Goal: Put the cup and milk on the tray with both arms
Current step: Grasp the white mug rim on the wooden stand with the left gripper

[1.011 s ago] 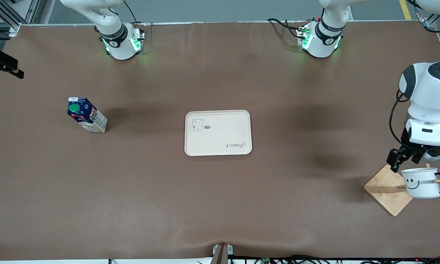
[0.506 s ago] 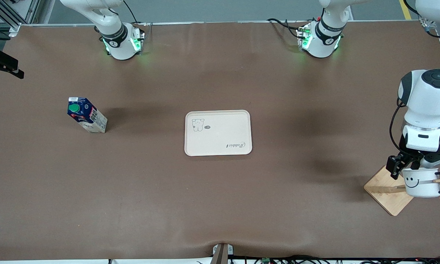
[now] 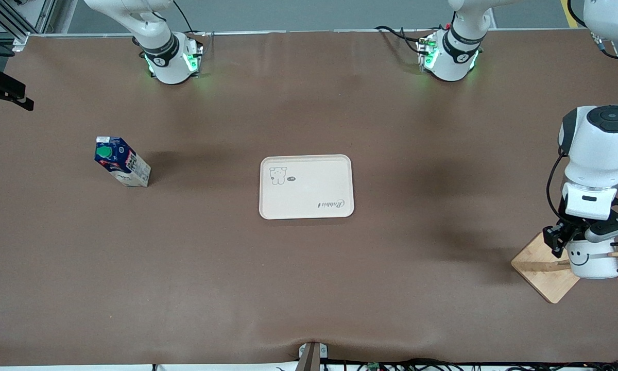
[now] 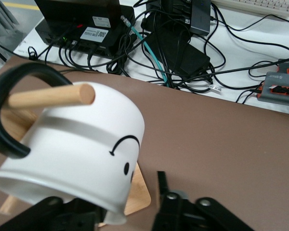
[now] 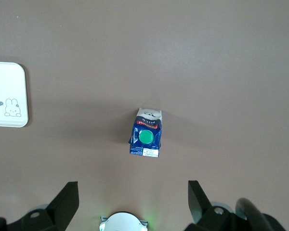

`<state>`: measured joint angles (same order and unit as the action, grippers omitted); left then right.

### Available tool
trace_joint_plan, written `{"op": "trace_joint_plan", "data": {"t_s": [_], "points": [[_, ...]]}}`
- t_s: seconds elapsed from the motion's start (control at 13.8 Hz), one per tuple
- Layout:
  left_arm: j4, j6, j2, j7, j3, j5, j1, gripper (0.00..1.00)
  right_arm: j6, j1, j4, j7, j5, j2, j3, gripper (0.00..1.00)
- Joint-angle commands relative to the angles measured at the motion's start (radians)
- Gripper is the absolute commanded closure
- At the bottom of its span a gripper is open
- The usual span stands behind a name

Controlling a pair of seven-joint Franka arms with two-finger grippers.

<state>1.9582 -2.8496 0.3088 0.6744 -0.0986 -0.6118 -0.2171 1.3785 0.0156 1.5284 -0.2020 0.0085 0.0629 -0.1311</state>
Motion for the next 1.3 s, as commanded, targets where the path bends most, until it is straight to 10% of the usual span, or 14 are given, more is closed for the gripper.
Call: {"op": "trace_joint_plan", "data": {"t_s": [0.0,0.51,1.23], "points": [[-0.031,-0.011,0.021,0.024,-0.001,-0.045,-0.01,0.69,0.002,0.009,-0.001,-0.005,-0.009,0.0,-0.007,0.0],[-0.042,-0.01,0.03,0.022,-0.003,-0.049,0.001,1.0,0.002,0.007,-0.001,-0.005,-0.009,-0.001,-0.007,0.0],[-0.059,0.058,0.004,-0.009,-0.013,-0.052,0.036,1.0,-0.001,0.004,-0.013,-0.008,-0.009,-0.003,-0.007,0.0]]}}
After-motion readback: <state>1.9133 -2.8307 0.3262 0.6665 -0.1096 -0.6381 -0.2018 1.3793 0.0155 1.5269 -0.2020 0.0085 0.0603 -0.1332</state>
